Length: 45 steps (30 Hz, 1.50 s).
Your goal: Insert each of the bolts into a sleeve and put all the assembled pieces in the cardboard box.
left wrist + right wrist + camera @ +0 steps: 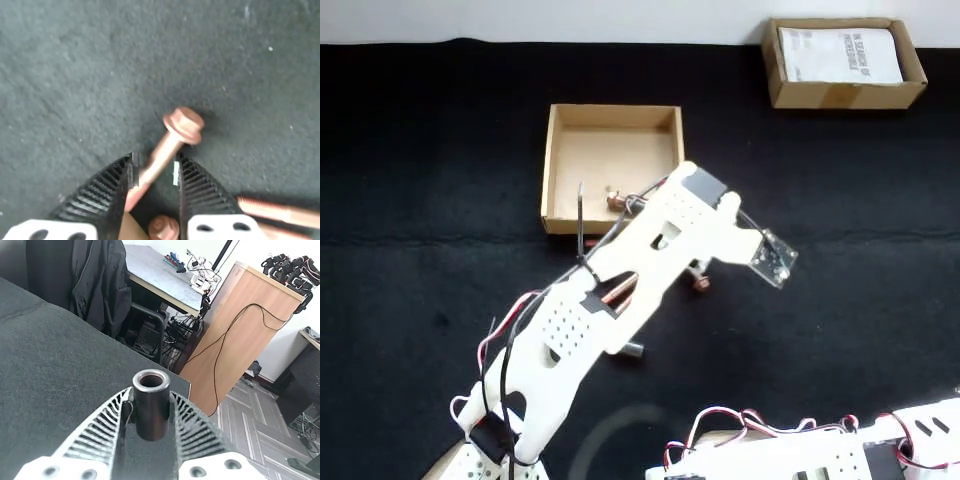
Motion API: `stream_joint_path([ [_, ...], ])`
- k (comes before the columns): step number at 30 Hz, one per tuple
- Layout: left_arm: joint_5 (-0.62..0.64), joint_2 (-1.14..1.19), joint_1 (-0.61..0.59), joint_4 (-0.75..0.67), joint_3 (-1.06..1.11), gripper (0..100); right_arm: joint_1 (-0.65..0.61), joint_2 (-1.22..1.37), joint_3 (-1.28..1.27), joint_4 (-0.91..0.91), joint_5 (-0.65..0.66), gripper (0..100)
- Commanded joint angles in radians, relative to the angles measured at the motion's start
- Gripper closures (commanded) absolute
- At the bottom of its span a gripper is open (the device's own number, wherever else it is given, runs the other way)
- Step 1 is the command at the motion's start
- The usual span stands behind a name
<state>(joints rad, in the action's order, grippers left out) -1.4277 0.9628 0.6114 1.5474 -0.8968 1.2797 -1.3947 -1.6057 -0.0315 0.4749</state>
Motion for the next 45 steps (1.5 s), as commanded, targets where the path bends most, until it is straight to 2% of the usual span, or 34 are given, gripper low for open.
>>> stream_joint_path([
  [1,-0.133,0.021,0.025,0.006,-0.091,87,-0.002,-0.027,0.007,0.018,0.014,98.6],
  [8,-0.133,0.084,0.036,0.021,-0.122,88,-0.005,-0.028,0.008,0.012,0.014,98.6],
  [11,-0.130,0.084,0.051,0.021,-0.119,100,-0.005,-0.028,0.007,0.012,0.011,98.6],
  [16,-0.106,0.073,0.067,0.025,-0.124,99,-0.016,-0.024,0.005,0.015,0.006,98.8],
  [18,-0.005,0.065,0.073,0.026,-0.168,99,-0.041,-0.022,-0.005,0.018,0.006,98.9],
  [22,0.293,0.036,0.085,0.026,-0.329,99,-0.104,-0.027,-0.076,0.013,0.012,99.0],
  [28,0.710,-0.001,0.077,0.048,-0.578,99,-0.288,-0.022,-0.120,0.027,0.008,99.0],
  [30,0.796,-0.012,0.067,0.110,-0.645,99,-0.343,-0.022,-0.116,0.058,0.006,99.0],
  [33,0.848,-0.028,0.036,0.227,-0.751,99,-0.447,-0.027,-0.114,0.099,0.005,99.0],
  [35,0.870,-0.064,-0.008,0.229,-0.768,99,-0.521,-0.027,-0.114,0.102,0.003,99.0],
  [37,0.961,-0.128,-0.038,0.227,-0.765,99,-0.595,-0.028,-0.114,0.102,-0.012,99.0],
  [42,1.467,-0.300,-0.070,0.227,-0.765,99,-0.748,-0.028,-0.064,0.108,-0.304,99.0],
  [45,1.590,-0.384,-0.068,0.227,-0.763,99,-0.832,-0.028,-0.008,0.122,-0.459,99.0],
])
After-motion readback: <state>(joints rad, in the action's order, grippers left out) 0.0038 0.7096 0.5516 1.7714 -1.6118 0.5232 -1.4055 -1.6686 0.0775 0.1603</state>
